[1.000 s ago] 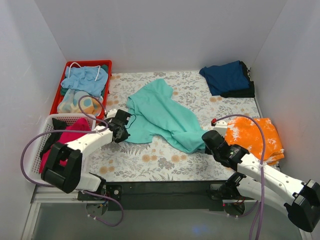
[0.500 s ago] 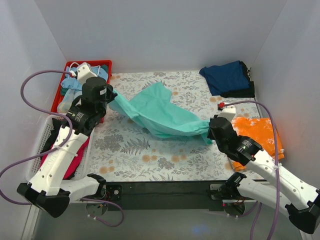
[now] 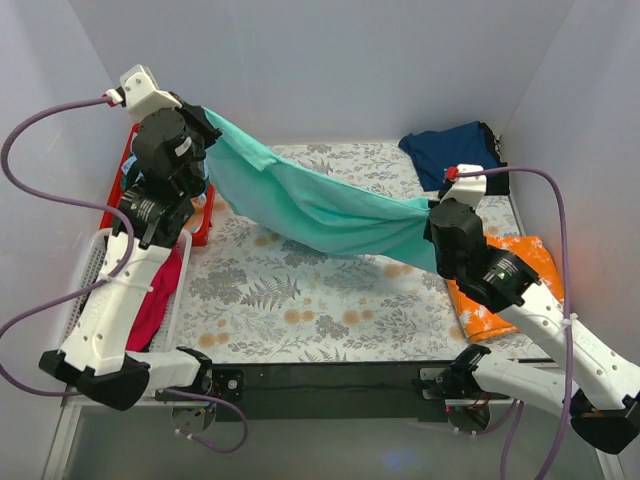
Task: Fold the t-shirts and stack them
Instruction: Flatten the tshirt out
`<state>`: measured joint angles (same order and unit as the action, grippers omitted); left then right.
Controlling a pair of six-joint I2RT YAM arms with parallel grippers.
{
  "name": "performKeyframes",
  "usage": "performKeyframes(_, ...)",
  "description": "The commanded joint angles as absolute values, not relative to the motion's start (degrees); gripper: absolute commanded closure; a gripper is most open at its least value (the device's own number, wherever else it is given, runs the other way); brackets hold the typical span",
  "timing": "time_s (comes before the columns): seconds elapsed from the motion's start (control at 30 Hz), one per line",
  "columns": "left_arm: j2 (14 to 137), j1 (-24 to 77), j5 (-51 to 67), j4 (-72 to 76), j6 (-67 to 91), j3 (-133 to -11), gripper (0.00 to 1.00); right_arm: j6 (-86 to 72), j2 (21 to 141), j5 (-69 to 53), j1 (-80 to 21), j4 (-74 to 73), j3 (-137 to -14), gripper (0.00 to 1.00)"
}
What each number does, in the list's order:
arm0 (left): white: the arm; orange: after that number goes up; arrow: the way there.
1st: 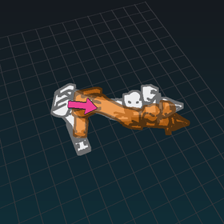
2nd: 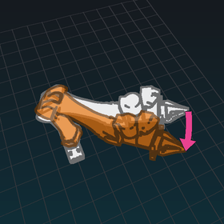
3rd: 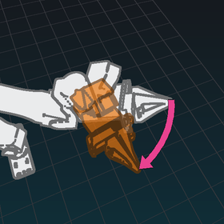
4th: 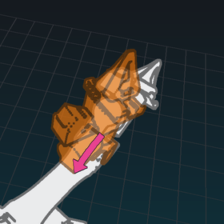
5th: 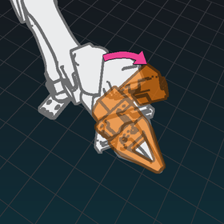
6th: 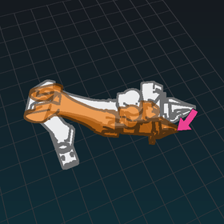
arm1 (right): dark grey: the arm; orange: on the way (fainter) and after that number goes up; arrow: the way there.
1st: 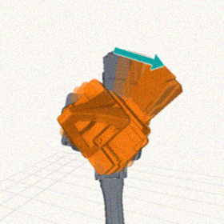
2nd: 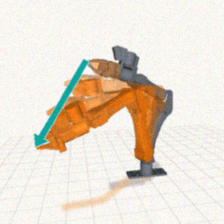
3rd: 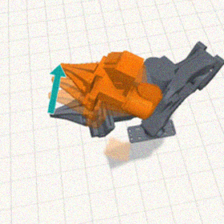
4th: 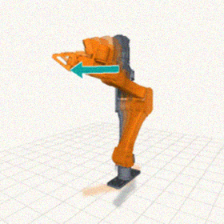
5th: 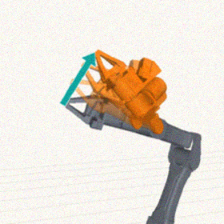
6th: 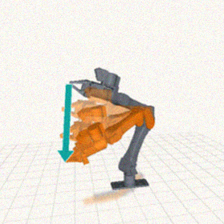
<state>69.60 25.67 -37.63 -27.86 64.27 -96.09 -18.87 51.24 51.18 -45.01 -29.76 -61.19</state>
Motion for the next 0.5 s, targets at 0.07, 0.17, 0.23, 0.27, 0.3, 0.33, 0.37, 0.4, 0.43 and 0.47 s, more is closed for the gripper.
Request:
performKeyframes(0.07,78.56,25.84,-37.71,-11.36,58.72,-98.70,1.00,-9.68,55.28,54.76,-41.93,-17.77,-63.98,0.99)
performKeyframes(0.17,84.18,25.49,-36.48,-2.91,55.11,-103.76,1.00,-7.21,57.39,48.03,-36.23,-13.19,-66.08,0.99)
performKeyframes(0.23,90.48,24.53,-34.47,-1.84,53.53,-109.39,1.00,-7.38,59.85,40.65,-29.73,-12.31,-68.02,0.99)
performKeyframes(0.27,92.53,24.35,-33.67,-2.11,52.92,-115.25,1.00,-7.30,60.81,38.52,-26.05,-11.87,-69.85,0.99)
performKeyframes(0.3,95.25,23.65,-32.97,-3.07,52.39,-119.23,1.00,-7.03,62.56,36.50,-24.45,-10.56,-70.74,0.99)
performKeyframes(0.33,97.80,23.03,-31.83,-4.56,51.51,-123.36,1.00,-6.42,63.45,33.26,-23.22,-9.94,-71.71,0.99)
performKeyframes(0.37,103.39,22.59,-29.82,-5.88,51.33,-132.27,1.00,-5.89,64.24,32.18,-21.46,-9.32,-73.37,0.99)
performKeyframes(0.4,105.80,21.89,-28.84,-9.02,51.33,-136.28,1.00,-5.54,65.38,31.30,-20.92,-8.36,-74.26,0.99)
performKeyframes(0.43,107.82,21.54,-28.05,-10.10,51.07,-139.36,1.00,-4.93,66.00,30.07,-20.66,-8.00,-75.05,0.99)
performKeyframes(0.47,109.41,21.45,-26.99,-10.54,50.28,-141.57,1.00,-4.40,66.18,29.71,-20.39,-7.65,-75.58,0.99)
